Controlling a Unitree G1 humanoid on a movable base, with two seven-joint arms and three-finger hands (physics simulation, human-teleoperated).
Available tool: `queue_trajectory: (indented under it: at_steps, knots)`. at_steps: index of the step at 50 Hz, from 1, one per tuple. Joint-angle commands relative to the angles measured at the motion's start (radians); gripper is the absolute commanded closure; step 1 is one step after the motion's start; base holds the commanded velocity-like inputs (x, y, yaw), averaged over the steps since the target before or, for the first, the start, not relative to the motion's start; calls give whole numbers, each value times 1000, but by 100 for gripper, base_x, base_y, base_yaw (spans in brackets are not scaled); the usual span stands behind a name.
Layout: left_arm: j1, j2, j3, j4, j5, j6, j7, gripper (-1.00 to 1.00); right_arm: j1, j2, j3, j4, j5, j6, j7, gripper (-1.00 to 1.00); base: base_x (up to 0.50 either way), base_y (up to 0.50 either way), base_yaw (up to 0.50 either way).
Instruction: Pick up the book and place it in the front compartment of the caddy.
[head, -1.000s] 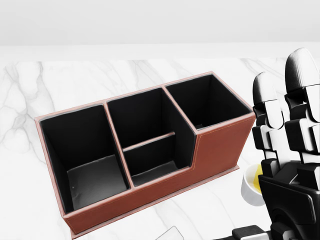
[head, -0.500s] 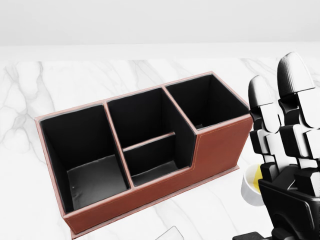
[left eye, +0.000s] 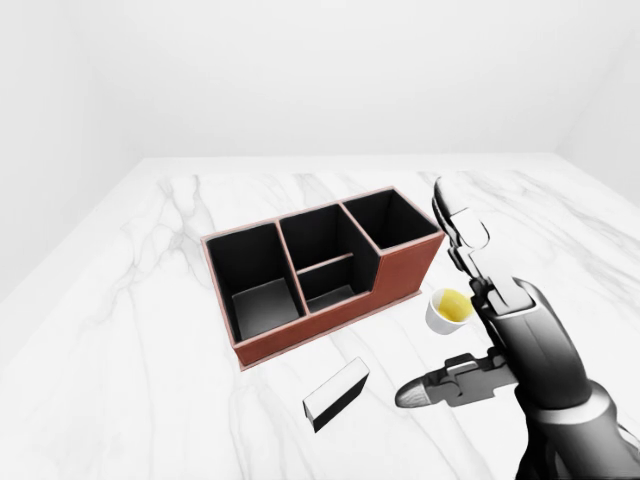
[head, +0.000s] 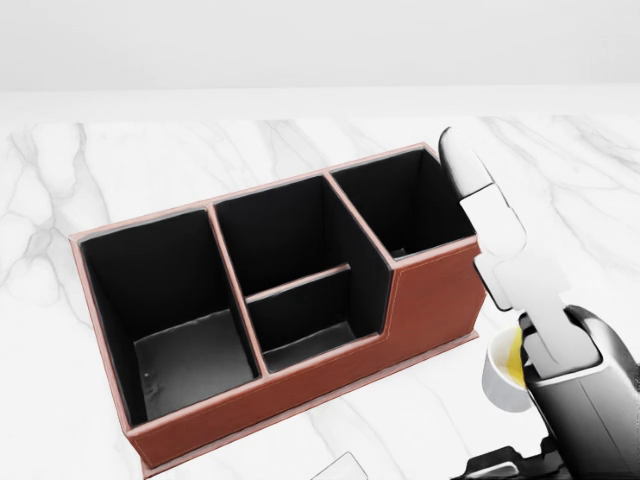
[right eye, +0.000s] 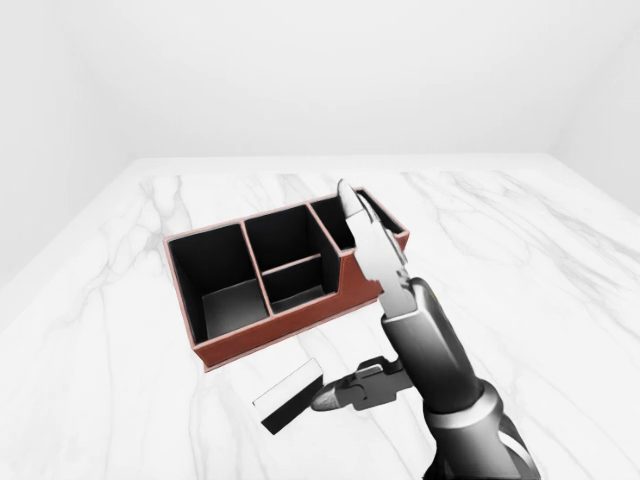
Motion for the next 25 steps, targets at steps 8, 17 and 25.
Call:
queue_trajectory:
  at_steps: [8,17,25]
  knots:
    - [9,-10,-61,0,56,0,-14,-100,-239,38,-237,0,-210,0,28,-100,0,0,0]
    - [10,6,-97,0,75,0,4,-100,-254,-43,-254,0,-199,0,28,-100,0,0,0]
    - [6,-3,-104,0,90,0,-3,-100,-296,-74,-285,0,-234,0,28,-100,0,0,0]
